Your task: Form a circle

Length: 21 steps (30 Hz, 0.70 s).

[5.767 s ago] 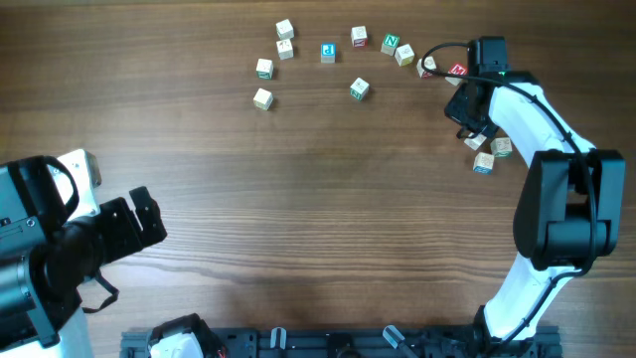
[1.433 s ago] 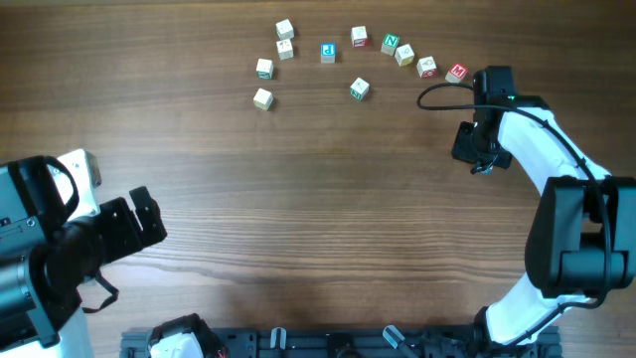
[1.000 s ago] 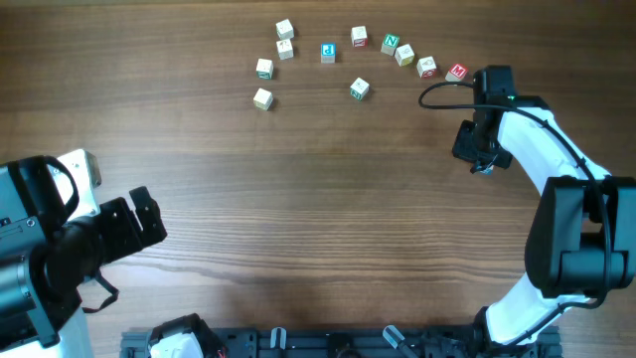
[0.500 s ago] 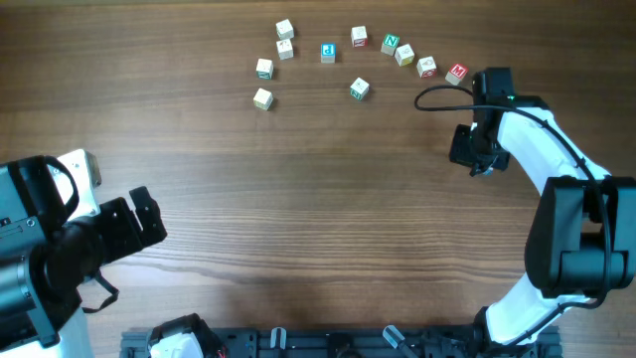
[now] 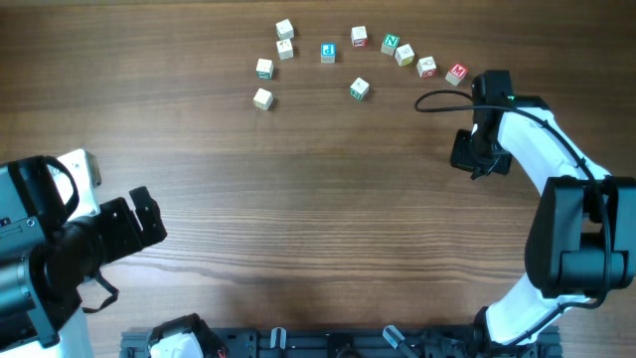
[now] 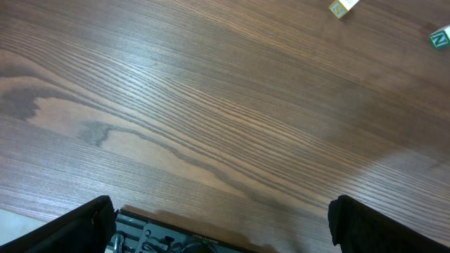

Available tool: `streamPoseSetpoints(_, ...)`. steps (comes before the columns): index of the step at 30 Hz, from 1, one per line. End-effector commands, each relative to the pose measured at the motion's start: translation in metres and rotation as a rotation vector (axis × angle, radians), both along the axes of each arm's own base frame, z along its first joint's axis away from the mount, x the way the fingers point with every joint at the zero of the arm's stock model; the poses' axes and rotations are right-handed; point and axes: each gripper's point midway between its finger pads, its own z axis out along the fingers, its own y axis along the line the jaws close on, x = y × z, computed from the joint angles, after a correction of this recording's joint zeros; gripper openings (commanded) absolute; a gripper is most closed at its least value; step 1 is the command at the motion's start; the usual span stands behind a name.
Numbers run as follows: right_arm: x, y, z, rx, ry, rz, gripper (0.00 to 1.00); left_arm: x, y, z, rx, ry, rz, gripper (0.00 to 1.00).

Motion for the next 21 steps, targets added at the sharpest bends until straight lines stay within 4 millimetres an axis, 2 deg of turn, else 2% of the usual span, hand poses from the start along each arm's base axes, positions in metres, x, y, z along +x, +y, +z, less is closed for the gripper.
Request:
streamPoseSetpoints(1,0.0013,-0.0095,0.0026,-0.049,-0.018,-0.058,0.04,-0.0017,0.0025,-0.0002,0.005,-0.003,0.02,1.0)
streamPoseSetpoints(5,0.0073,-0.0094,0.003,-0.048,-0.043,-0.062,0.04,-0.0017,0.0026,-0.0002,0.005,-0.002,0.021,1.0)
streamPoseSetpoints(21,0.0102,-0.0139,0.0042,-0.067,-0.069,-0.146,0.04,-0.0017,0.0025,-0.0002,0.005,-0.003,0.02,1.0)
